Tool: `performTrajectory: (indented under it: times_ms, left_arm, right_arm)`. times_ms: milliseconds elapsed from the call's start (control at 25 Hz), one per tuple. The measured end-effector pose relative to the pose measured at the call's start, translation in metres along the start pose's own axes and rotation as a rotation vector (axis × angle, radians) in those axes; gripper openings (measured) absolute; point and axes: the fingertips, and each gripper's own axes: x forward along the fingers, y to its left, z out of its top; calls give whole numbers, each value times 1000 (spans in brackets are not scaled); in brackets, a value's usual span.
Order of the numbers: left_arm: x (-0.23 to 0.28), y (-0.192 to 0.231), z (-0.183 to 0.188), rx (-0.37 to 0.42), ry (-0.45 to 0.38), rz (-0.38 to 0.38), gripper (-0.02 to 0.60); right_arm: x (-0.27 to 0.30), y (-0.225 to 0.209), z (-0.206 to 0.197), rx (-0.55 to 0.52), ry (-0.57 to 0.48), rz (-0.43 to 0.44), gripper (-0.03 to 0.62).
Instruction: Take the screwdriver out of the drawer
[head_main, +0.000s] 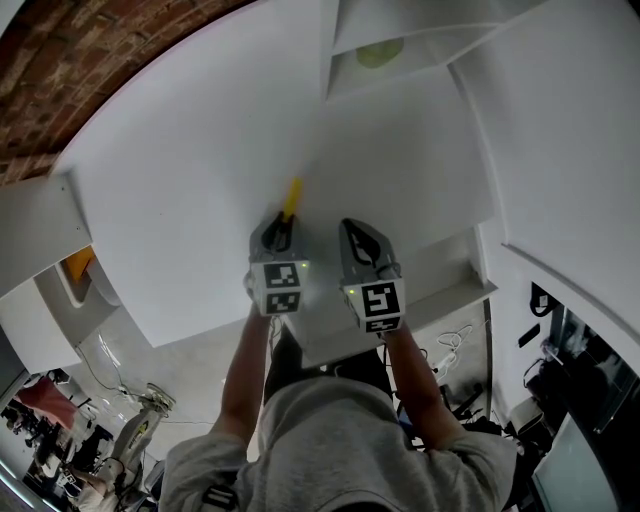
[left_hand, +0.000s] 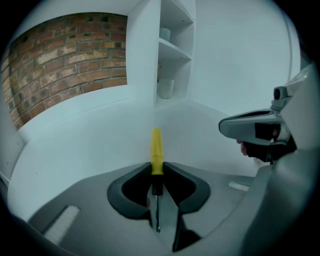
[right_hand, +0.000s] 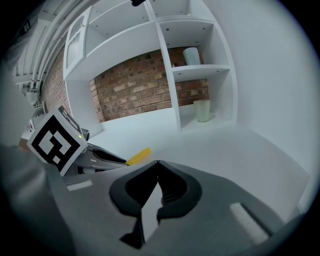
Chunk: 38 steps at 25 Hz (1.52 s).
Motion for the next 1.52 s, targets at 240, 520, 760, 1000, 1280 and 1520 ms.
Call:
performTrajectory:
  times_ms: [240,520,760,1000,1280,1520]
  left_arm:
    - [0,0,0,7,-7,12,87]
    - [-2,-1,0,1,-20,9,189]
    - [-14,-5,8,-5,-53,9,223]
    - [-32,-9,19,0,-101,2,220]
    - [-68,-11,42,16,-186,2,177]
    - [-111,-17,63,32,-277,-13,138]
  right_arm:
    - [-3,-1,-3,4,1,-4,3]
    - [-10,-3,-3,6,-7,-13,3]
    - [-19,-3,-2,8,-21,-23,3]
    - [-32,2,5,0,-46,-37,3]
    - [-56,9,20,-11,-93,-72,3]
    - [-84,21,41,-39,-149,-105,3]
